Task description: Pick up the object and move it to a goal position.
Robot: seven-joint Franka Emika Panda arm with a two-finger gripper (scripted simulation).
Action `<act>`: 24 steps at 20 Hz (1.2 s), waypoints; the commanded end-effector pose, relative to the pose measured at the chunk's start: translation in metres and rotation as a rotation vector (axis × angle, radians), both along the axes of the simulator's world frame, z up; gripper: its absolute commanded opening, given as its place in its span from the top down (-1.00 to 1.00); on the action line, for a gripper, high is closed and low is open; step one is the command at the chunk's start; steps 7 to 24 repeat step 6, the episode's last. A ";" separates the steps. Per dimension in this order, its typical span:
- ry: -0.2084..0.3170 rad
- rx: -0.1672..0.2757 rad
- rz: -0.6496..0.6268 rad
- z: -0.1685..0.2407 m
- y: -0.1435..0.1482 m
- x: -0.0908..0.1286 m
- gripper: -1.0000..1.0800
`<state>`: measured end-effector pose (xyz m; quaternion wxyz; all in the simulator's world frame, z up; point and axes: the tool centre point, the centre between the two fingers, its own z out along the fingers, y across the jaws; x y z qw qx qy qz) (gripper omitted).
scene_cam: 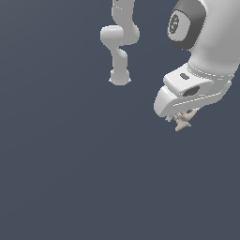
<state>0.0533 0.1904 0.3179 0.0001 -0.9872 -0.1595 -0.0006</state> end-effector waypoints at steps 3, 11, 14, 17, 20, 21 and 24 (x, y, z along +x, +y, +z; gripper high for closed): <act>0.001 0.000 -0.001 0.007 0.006 0.001 1.00; 0.001 0.000 -0.001 0.008 0.006 0.002 1.00; 0.001 0.000 -0.001 0.008 0.006 0.002 1.00; 0.001 0.000 -0.001 0.008 0.006 0.002 1.00; 0.001 0.000 -0.001 0.008 0.006 0.002 1.00; 0.001 0.000 -0.001 0.008 0.006 0.002 1.00; 0.001 0.000 -0.001 0.008 0.006 0.002 1.00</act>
